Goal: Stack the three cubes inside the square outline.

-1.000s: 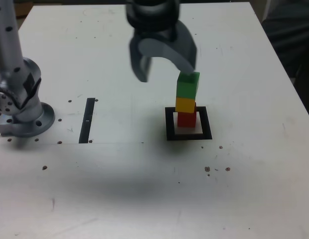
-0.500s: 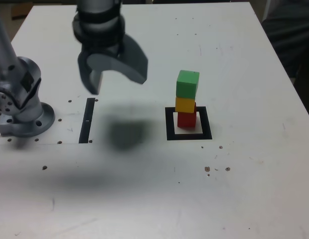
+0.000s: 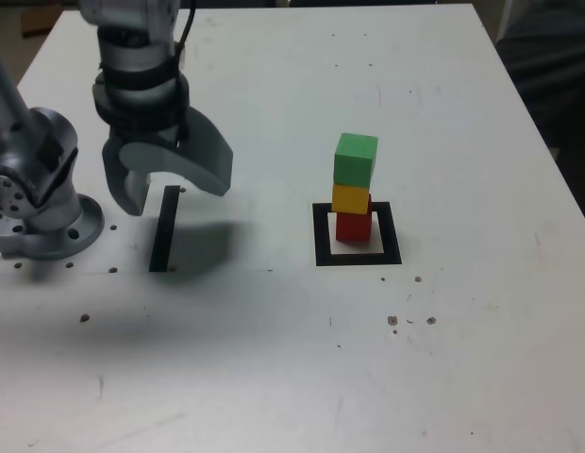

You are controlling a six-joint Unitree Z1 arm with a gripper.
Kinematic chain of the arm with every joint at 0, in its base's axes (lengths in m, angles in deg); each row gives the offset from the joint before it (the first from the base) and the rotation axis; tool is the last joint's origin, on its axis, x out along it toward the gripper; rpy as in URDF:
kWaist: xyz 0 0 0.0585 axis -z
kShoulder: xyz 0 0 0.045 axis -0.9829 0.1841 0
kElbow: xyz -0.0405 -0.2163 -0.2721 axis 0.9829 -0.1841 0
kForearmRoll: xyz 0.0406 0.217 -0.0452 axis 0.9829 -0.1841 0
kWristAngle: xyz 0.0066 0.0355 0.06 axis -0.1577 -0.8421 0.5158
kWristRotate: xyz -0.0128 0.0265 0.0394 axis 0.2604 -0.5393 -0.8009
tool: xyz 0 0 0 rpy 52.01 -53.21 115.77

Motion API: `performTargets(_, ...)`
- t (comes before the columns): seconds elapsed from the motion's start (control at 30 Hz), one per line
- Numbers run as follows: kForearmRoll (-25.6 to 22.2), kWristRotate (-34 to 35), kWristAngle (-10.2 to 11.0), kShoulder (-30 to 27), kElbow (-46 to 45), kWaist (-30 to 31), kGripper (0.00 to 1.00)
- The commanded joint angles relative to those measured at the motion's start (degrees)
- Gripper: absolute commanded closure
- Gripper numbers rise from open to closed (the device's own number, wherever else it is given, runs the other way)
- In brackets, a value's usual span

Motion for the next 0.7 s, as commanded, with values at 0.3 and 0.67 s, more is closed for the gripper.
performTargets(0.3, 1.15, -0.7, -1.2, 1.62, -2.07, -0.11, 0.0)
performTargets(0.67, 1.03, -1.3, -1.0, 1.15, -2.88, -0.15, 0.0)
